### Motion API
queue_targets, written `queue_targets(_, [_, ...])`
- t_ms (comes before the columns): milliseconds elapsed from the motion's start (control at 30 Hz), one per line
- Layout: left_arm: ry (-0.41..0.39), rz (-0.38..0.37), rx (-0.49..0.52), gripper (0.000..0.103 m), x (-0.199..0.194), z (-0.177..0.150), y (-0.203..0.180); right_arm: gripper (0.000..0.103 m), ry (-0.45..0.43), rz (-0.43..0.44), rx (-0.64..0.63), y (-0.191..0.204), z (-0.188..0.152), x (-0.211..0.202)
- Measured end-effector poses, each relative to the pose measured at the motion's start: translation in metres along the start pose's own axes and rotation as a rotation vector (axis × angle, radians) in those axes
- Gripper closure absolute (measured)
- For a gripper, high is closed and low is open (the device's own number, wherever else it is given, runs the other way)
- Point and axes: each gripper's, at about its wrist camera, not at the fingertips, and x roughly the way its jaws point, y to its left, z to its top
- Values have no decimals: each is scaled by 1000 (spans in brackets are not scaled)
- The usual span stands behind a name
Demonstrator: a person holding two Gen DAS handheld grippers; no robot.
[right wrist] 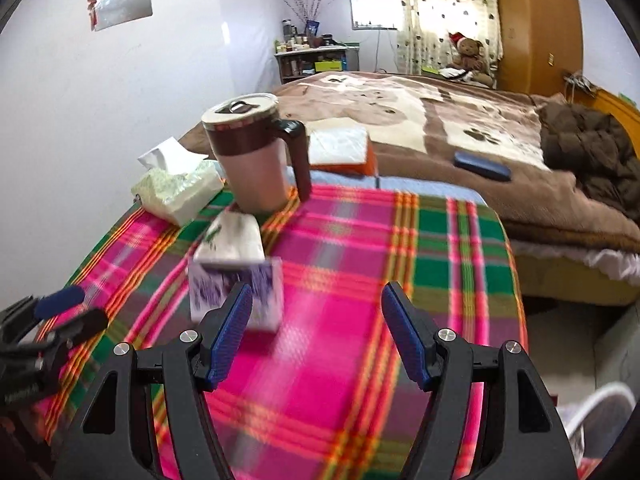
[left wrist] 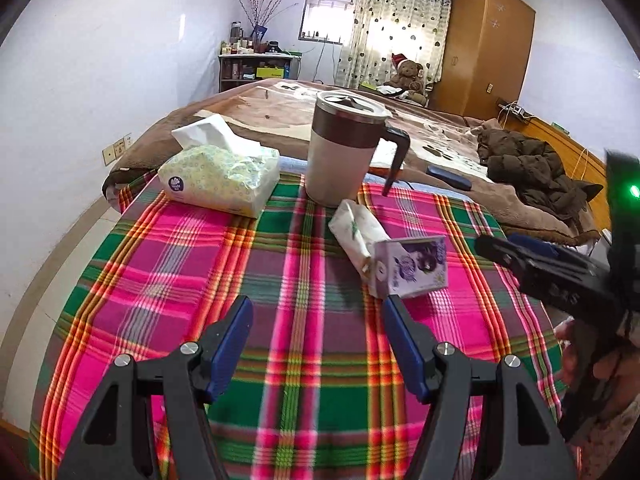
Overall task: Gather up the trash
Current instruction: 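Move both grippers back over the table toward the juice carton and paper bag, then grasp the white paper bag with the left gripper while the right grasps the purple juice carton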
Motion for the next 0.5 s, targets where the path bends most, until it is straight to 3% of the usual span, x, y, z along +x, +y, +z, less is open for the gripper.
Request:
queue_targets(267, [15, -7, -1, 34, 13, 5, 9, 34, 52, 21, -45, 14, 19, 35])
queue_targets(500, [27, -14, -5, 34, 22, 4, 10, 34, 111, 33, -120, 9, -10, 30])
